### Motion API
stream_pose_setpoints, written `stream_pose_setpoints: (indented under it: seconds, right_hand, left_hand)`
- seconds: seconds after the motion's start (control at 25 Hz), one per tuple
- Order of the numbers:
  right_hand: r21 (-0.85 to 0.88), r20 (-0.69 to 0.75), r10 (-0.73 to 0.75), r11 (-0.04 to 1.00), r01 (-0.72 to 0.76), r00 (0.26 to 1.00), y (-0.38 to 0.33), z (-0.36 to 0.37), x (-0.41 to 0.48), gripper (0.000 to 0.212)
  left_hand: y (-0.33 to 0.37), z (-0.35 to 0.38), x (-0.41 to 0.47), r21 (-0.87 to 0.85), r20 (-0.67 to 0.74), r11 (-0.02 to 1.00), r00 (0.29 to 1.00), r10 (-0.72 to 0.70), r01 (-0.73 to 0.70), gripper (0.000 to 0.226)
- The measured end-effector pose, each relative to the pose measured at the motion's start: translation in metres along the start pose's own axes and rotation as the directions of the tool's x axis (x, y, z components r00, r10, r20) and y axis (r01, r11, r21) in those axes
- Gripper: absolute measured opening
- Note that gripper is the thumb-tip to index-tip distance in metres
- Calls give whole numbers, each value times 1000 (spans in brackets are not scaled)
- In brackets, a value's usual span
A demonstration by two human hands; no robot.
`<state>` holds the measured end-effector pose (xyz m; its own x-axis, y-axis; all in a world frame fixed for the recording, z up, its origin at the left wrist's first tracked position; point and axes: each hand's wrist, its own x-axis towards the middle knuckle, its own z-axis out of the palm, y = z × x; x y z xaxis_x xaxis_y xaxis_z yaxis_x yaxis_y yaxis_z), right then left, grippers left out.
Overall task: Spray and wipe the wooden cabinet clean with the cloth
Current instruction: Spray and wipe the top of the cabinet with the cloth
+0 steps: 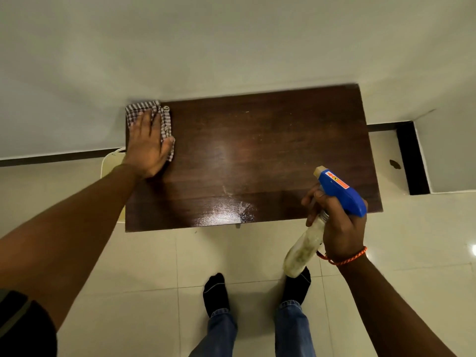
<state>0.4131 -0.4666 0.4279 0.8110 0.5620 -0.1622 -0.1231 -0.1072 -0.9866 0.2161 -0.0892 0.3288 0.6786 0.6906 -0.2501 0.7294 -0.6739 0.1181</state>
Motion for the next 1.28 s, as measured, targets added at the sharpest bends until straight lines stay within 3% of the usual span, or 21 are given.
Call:
stream_pose_setpoints:
  seconds: [0.32, 0.48, 0.68, 0.92, 1.28]
  right_hand:
    - [1, -106, 19, 1000, -19, 994, 0, 5, -27, 24]
    - [-24, -144, 13, 1000, -16, 990, 3, -21, -35, 36]
    - [-20, -180, 39, 999, -43, 983, 14, -66, -41, 21]
    - [-56, -143, 57, 996, -66, 988, 21, -134, -25, 27]
    - [-33, -57, 44, 998, -46, 997, 9, -157, 9, 20]
  left_hand:
    - [118, 15, 10, -42, 12, 999, 1000, 3, -2, 69]
    - [219, 13, 37, -65, 51, 993, 993, 106, -102, 69]
    - [332, 23, 63, -64, 85, 978, 976, 202, -197, 70]
    - [443, 31, 74, -58, 103, 966, 960, 259, -254, 70]
    - [465, 47, 37, -28, 43, 947, 946, 322, -321, 72]
